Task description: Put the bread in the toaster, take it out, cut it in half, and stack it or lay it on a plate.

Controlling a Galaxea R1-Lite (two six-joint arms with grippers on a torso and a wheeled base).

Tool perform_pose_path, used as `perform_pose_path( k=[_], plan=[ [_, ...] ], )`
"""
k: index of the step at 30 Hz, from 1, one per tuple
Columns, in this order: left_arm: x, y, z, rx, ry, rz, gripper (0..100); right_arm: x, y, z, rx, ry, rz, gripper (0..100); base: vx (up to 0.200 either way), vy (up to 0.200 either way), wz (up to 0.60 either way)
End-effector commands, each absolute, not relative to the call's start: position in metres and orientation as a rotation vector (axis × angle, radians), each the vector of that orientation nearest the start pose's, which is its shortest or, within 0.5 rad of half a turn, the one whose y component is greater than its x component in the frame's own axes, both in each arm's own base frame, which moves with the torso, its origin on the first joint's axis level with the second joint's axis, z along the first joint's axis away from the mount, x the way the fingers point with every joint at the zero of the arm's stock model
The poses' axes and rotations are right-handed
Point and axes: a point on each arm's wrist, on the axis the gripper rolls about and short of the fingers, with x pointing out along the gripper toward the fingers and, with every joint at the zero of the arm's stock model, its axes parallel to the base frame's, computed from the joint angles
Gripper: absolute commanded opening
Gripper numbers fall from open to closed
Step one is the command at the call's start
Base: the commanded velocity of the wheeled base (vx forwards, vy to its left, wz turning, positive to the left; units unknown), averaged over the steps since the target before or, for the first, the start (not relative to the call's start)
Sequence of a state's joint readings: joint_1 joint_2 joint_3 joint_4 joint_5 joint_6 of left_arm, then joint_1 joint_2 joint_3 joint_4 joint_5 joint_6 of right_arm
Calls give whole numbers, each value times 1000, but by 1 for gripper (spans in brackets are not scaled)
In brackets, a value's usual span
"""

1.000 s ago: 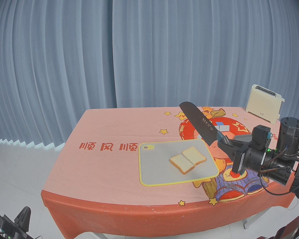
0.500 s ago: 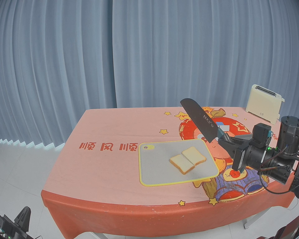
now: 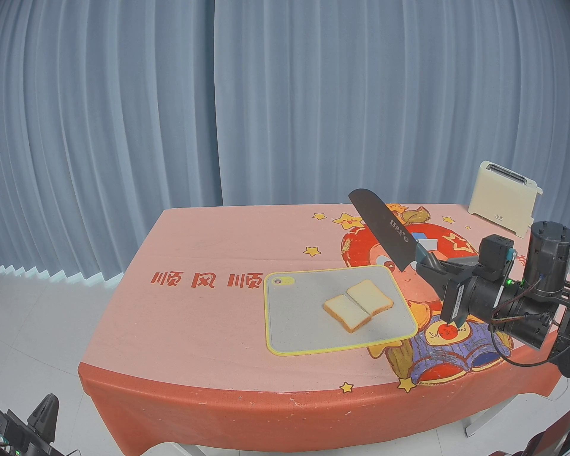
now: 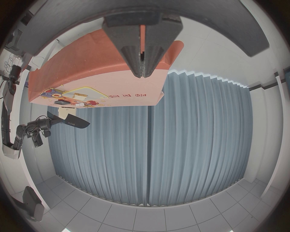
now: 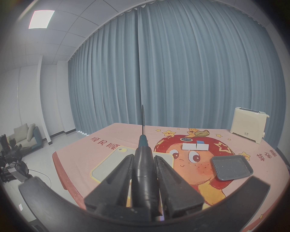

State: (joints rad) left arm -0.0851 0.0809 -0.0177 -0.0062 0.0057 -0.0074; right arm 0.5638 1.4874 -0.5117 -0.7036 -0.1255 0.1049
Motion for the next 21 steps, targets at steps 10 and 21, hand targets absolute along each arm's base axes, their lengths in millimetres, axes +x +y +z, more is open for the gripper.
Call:
perform_pose_path(
  k=[10, 21],
  plan=[
    [-16, 2, 78, -4, 78, -78, 0, 200, 124, 167, 5, 288, 409, 0, 0, 0, 0],
    [-16, 2, 78, -4, 78, -79, 0, 205, 129, 164, 12, 261, 383, 0, 0, 0, 0]
  ],
)
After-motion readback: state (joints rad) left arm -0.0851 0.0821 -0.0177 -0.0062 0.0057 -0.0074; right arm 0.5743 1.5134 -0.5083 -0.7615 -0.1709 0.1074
